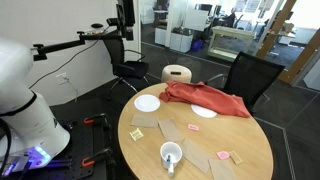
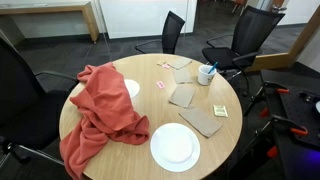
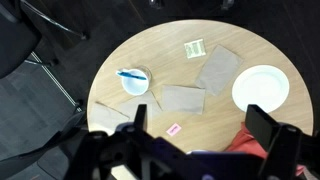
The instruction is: Take the pen out of the cup and put it on the table
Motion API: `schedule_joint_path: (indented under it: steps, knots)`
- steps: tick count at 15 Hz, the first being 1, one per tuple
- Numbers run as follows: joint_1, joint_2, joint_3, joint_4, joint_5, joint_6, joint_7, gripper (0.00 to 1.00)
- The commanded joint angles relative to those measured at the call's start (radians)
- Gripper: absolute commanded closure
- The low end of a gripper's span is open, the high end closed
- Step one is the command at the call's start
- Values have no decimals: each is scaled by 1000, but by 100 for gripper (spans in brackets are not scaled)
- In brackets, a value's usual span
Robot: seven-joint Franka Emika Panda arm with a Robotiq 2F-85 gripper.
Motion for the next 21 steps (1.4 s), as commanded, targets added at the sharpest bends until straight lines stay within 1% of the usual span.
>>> schedule_joint_path:
  steps: [1, 7, 9, 15, 21]
  knots:
    - [11, 2, -8, 3, -5, -4, 6, 0]
    - [11, 2, -8, 3, -5, -4, 6, 0]
    - [4, 9, -10, -6, -14, 18, 12, 0]
    - [-60, 59, -55, -55, -8, 122, 108, 0]
    - [-150, 155, -104, -98, -5, 251, 223, 0]
